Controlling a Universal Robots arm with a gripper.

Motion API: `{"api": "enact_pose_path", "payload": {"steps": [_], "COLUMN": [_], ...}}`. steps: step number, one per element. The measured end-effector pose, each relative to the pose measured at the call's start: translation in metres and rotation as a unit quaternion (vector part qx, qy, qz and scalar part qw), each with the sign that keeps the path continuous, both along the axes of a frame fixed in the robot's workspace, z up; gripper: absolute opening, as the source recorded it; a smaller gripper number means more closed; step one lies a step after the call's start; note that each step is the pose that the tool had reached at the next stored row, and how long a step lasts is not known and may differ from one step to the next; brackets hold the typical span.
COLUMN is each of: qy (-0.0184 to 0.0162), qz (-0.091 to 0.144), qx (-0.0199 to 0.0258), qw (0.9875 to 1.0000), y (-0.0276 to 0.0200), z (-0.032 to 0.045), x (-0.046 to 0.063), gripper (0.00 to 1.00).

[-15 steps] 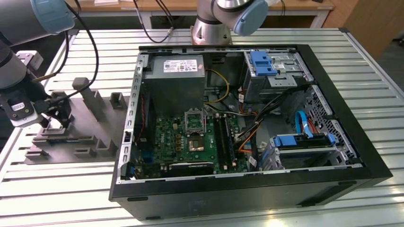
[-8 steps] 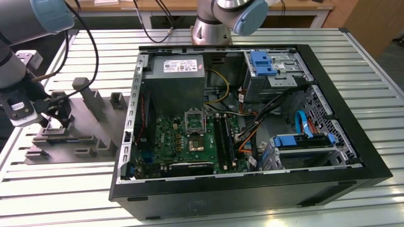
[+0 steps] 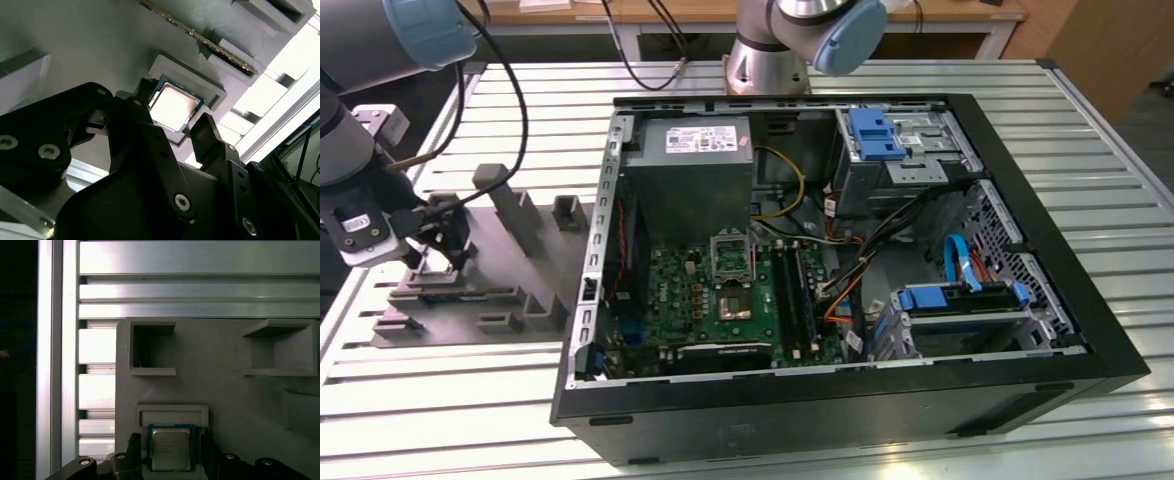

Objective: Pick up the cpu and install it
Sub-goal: 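Pick up the cpu and move it towards the insertion slot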

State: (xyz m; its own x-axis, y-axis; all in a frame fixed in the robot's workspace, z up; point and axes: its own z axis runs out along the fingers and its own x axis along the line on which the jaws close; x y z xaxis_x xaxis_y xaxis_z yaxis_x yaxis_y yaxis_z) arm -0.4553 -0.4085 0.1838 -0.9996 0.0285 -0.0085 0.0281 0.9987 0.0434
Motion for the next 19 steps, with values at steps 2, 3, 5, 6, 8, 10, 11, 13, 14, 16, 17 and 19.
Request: {"api": "enact_pose_path", "payload": {"steps": [2,3,5,6,8,10,11,13,14,16,17,19], "qy": [0.0,0.0,0.0001,0.0001,0.0001,0.0001,0.0,0.0002,0.0001,0.0001,0.0001,0.0001], "qz": [0.0,0.0,0.0,0.0,0.0,0.0,0.0,0.0,0.0,0.0,0.0,0.0], "qx": [0.0,0.0,0.0,0.0,0.0,0.0,0.0,-0.0001,-0.0001,0.0,-0.0001,0.0], "qw": [1.0,1.0,1.0,1.0,1.0,1.0,1.0,1.0,1.0,1.0,1.0,1.0], "y": [0.0,0.0,0.0,0.0,0.0,0.0,0.0,0.0,0.0,0.0,0.0,0.0], "z": [0.0,0.0,0.0002,0.0002,0.0002,0.0003,0.0004,0.0015,0.002,0.0034,0.0042,0.0054], "x": [0.0,0.0,0.0,0.0,0.0,0.0,0.0,-0.0001,0.0,0.0,0.0,0.0], "gripper": [0.59,0.59,0.58,0.58,0.47,0.47,0.47,0.47,0.47,0.47,0.47,0.47]}}
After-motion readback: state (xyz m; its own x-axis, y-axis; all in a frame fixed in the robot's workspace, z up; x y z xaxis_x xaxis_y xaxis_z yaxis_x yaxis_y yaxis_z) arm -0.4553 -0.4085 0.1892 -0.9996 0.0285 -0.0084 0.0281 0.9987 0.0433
